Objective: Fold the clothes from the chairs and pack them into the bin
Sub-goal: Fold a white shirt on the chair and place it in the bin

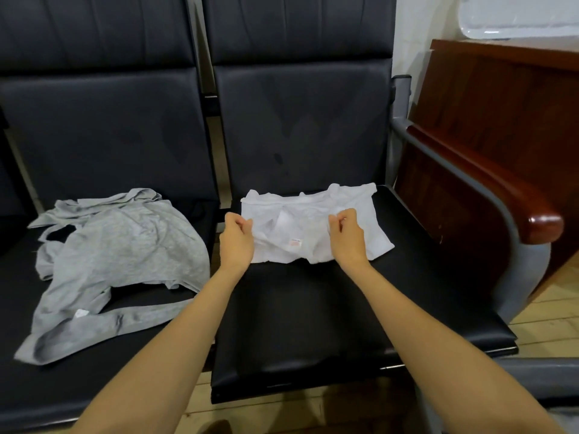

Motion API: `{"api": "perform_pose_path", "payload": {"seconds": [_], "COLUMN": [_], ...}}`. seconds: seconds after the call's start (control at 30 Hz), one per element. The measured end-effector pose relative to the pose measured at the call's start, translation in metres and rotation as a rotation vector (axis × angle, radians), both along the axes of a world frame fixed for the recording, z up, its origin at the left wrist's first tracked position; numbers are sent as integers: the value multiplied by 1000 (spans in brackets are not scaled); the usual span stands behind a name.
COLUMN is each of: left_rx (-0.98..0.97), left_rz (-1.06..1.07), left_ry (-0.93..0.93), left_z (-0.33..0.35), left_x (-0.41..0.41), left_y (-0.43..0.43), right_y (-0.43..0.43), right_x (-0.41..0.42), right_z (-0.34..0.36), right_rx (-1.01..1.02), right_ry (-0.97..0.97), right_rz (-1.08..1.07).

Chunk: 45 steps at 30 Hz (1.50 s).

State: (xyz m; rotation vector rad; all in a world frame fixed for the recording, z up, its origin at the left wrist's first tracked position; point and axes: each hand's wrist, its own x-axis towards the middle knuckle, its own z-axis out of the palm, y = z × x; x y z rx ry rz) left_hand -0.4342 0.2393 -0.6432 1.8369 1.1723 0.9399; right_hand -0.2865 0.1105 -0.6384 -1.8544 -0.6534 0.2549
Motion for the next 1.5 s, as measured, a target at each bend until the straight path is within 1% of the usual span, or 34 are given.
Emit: {"api": "perform_pose_path", "payload": {"seconds": [0.07,0.13,0.17,0.2,0.27,0.33,0.37,0.4,0.43,0.47,0.53,0.57,0.63,0.7,0.73,0.8,0.83,0.9,0.97,1.03,1.1,1.13,1.2,1.23,1.27,1.33,1.4,1.43,1.47,1.5], "left_rx": [-54,-227,-334,-436,-604,-707,-731,-741,-737,-726,-666,-621,-494,-369,-343,-387,-400,-363,-357,-365,-355,-351,-358,-373,-386,-361,-324,-319,-325,-346], "left_rz": [-29,-63,-109,-176,-314,-402,-413,-401,-366,-316,-235,-233,-312,-409,-443,-481,-487,-489,-489,-461,-435,-423,-397,-395,-407,-436,-472,-503,-547,-593], "left_ry": [-96,-178,-178,-139,49,234,271,263,208,115,-131,-218,-272,-192,-138,-57,-8,94,110,97,95,91,72,40,-15,-177,-319,-352,-365,-341], "left_z": [24,42,49,51,44,27,16,6,-3,-10,-16,-15,-12,-11,-13,-19,-23,-29,-31,-31,-31,-31,-29,-26,-23,-10,5,10,13,12], "left_x": [-7,-18,-26,-35,-54,-70,-76,-80,-82,-83,-87,-89,-93,-94,-93,-92,-91,-90,-89,-87,-84,-83,-81,-80,-79,-78,-80,-84,-88,-94], "left_y": [-5,-14,-22,-32,-57,-83,-92,-99,-102,-103,-107,-109,-114,-117,-117,-116,-115,-114,-112,-111,-110,-109,-109,-108,-107,-108,-110,-112,-114,-116], "right_y": [-6,-17,-26,-37,-63,-91,-103,-114,-121,-128,-135,-137,-135,-129,-125,-117,-114,-109,-103,-98,-95,-93,-90,-90,-92,-103,-124,-136,-148,-158], "right_x": [-1,1,0,-2,-10,-23,-29,-36,-42,-49,-59,-63,-65,-63,-63,-63,-64,-64,-63,-62,-60,-59,-56,-54,-51,-45,-41,-41,-41,-42], "right_z": [18,30,33,33,22,0,-12,-22,-29,-33,-35,-35,-34,-32,-32,-33,-33,-35,-37,-38,-38,-35,-21,-10,2,25,40,41,35,26], "right_rx": [15,-4,-68,-176,-453,-693,-742,-741,-702,-648,-594,-600,-637,-657,-640,-611,-628,-673,-677,-645,-517,-409,-165,-41,88,332,495,505,446,318], "right_ry": [-4,74,67,18,-160,-339,-399,-434,-442,-438,-408,-388,-344,-264,-201,-115,-125,-166,-155,-148,-85,-4,246,356,412,385,286,235,188,156], "right_rz": [2,-2,5,27,85,156,203,248,287,321,353,341,300,262,234,174,161,153,137,103,83,75,37,16,8,40,84,97,104,116]}}
